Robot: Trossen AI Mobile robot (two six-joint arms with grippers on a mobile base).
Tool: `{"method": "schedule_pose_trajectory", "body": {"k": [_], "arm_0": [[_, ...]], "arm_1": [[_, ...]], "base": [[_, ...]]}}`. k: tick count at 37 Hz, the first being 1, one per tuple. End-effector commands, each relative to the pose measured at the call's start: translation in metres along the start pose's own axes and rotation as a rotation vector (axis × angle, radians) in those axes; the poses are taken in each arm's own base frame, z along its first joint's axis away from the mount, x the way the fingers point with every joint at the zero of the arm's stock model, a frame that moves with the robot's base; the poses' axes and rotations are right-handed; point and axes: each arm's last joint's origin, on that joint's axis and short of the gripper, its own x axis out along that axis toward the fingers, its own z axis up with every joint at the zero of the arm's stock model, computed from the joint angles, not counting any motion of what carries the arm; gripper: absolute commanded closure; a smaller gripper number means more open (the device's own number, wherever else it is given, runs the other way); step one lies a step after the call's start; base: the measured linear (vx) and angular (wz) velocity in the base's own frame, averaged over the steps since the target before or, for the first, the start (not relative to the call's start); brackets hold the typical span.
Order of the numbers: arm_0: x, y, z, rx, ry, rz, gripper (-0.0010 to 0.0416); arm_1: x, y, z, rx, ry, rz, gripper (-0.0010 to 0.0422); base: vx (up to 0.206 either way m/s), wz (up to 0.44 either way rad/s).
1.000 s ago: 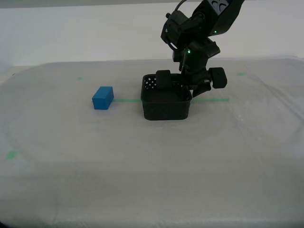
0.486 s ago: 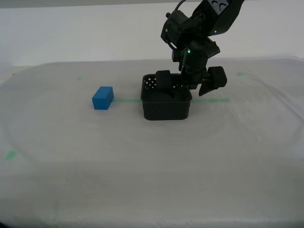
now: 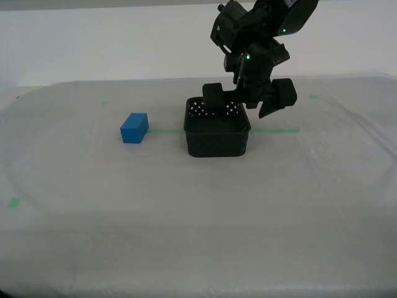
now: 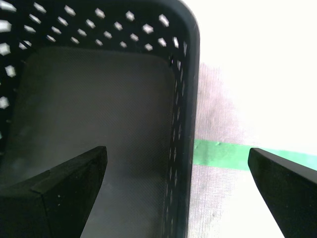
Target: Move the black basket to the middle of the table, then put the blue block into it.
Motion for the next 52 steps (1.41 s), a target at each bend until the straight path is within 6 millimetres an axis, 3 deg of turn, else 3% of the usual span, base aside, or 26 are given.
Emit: {"method": "schedule_pose_trajectory", "body": {"k": [1,25,38,52], "arm_0": [[-0.012,-0.001,0.005,0.001,-0.006,0.003,0.0004],[-0.09,-0.018,0.021,-0.046,0.013,-0.011,0.0005],[-0.136,-0.044,0.034,-0.017,-0.038,-0.019,0.0005],[-0.162,-0.082,0.042,0.022,-0.075,-0.057,0.0005]], "arm_1": [[0.0,0.0,0.001,0.001,-0.004,0.001,0.0412],[0.0,0.0,0.001,0.001,-0.004,0.0,0.0412],[0.0,0.0,0.001,0.001,-0.004,0.001,0.0412],[0.0,0.0,0.001,0.001,-0.004,0.0,0.0412]], "base": [[0.0,0.0],[0.0,0.0],[0.0,0.0],[0.0,0.0]]}}
